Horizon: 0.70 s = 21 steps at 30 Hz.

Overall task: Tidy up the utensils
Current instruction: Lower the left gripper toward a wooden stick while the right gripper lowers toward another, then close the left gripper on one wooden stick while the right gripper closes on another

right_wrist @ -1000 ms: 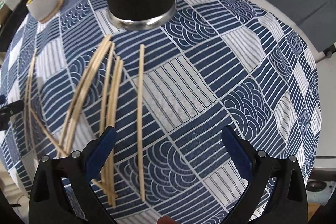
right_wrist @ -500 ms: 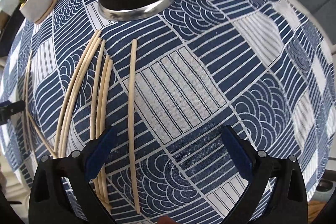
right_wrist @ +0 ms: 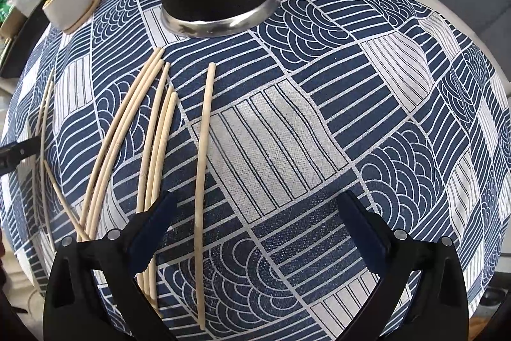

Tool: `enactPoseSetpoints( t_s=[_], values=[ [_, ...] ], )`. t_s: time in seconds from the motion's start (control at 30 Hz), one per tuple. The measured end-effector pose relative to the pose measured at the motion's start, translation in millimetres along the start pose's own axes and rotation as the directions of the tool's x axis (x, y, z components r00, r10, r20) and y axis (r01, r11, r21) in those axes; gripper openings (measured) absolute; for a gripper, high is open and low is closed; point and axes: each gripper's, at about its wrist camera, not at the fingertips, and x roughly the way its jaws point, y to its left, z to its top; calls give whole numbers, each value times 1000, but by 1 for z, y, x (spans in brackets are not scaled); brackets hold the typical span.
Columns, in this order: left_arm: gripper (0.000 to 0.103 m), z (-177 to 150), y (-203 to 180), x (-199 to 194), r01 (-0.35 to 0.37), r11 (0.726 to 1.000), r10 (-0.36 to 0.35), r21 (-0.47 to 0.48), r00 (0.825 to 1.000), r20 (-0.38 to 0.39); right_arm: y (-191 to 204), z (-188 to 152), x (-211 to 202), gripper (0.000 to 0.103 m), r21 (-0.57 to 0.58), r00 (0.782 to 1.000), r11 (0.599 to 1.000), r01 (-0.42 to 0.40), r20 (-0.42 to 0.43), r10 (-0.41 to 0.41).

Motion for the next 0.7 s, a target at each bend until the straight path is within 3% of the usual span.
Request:
enactPoseSetpoints(
  t_s=[0.13,0.17,0.23,0.27,0.3,0.33,0.4,0.5,0.7],
  values=[
    [98,-10,-5,-5,6,1000,-6,18,1000,20,4,-7,-3,94,10,1000,1000,5,10,-5],
    [93,-11,-7,-7,10,1000,-10,27,1000,19,6,-9,-10,84,-8,1000,1000,-1,20,1],
    [80,-14,-15,-14,20,998,-21,67,1000,21,13,-11,-21,44,-71,999,997,-19,27,21],
    [71,-15,-21,-17,26,995,-28,93,999,21,17,-12,-23,33,-93,999,995,-27,26,29],
    [61,-16,-25,-20,32,993,-34,112,999,19,21,-13,-24,10,-120,999,992,-32,26,35],
    [55,-18,-29,-22,37,991,-39,126,999,17,22,-14,-24,7,-140,999,990,-19,28,24],
    [29,-21,-33,-27,50,988,-52,146,999,9,21,-16,-24,6,-151,999,988,-17,30,22],
    [6,-25,-26,-30,78,990,-77,118,997,-11,5,-18,-27,5,-123,999,992,36,30,-32],
    [5,-41,3,-35,211,977,-211,-2,976,-49,-22,-31,-45,5,-68,998,997,24,57,-20]
  ],
)
